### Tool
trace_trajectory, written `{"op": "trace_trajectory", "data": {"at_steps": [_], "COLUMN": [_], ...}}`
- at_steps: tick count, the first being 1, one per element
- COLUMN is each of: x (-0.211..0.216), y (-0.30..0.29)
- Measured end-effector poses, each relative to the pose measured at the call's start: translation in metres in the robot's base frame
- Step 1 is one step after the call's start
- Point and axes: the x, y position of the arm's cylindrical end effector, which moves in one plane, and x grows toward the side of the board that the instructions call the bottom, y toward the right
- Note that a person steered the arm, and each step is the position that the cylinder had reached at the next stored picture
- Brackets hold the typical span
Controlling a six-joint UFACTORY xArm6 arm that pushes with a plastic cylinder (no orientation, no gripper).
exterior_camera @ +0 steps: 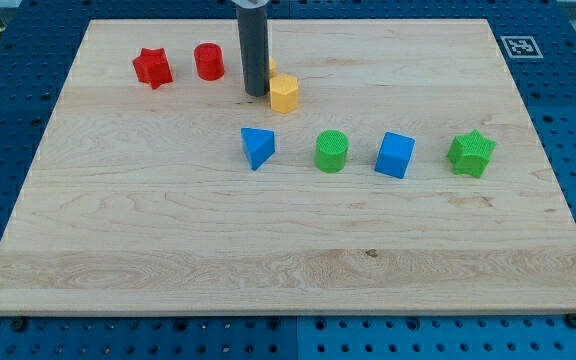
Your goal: Push the yellow hexagon above the green circle
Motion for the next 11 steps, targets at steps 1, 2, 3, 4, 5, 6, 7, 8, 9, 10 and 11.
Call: {"op": "trace_trajectory", "data": {"at_steps": [1,2,3,4,5,6,7,8,9,10,11], "x": [-0.005,-0.005,-0.005,-0.005,-0.005,-0.005,0.004,0.011,0.012,0.016,0.029], "y": [0.001,0.001,0.003,0.012,0.013,-0.004,-0.009,-0.006,0.008,0.033,0.048]}}
